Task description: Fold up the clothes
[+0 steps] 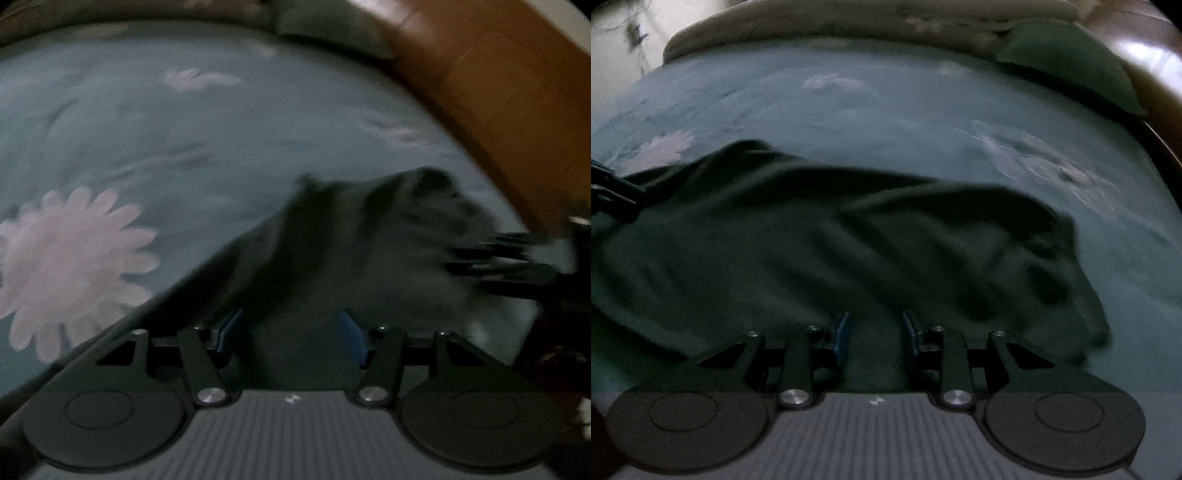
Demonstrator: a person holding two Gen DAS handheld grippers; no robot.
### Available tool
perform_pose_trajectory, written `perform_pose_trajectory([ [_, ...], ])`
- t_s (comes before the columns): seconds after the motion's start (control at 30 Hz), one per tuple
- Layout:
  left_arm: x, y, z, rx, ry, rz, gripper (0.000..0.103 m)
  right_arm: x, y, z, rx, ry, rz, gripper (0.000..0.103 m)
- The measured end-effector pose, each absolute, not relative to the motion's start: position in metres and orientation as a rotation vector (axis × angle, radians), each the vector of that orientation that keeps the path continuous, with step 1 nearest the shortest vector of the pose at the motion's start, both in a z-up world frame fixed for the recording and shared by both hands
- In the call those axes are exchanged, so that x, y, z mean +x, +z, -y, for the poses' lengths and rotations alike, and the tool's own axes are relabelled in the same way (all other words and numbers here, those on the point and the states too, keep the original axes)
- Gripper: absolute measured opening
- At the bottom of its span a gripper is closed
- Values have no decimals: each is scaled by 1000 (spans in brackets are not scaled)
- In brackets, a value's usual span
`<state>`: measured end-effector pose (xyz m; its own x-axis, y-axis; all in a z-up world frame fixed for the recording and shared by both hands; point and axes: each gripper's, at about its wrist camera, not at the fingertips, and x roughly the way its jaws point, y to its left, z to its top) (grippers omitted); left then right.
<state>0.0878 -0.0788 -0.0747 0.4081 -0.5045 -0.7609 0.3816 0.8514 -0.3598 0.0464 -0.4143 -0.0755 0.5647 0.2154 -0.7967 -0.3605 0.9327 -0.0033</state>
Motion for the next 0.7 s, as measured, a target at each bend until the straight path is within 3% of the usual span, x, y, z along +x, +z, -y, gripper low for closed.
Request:
perform_pose_trajectory([
  [0.2, 87, -59, 86, -99, -526, -1034, 58, 26, -59, 449, -161, 218, -912, 37],
  [0.33, 99, -49, 116, -60, -625, -1006, 59, 43, -47, 451, -144, 198, -819, 45],
  [0.5, 99, -62, 134, 6, -616, -1034, 63, 55, -73, 472, -144, 150, -865, 43],
  [0.53, 98, -65, 129, 2, -601, -1046, 59, 50, -72, 478, -117, 159, -853, 43],
  [0.7, 94, -61, 124, -25, -594, -1074, 64, 38, -50, 452, -143, 318, -814, 44],
])
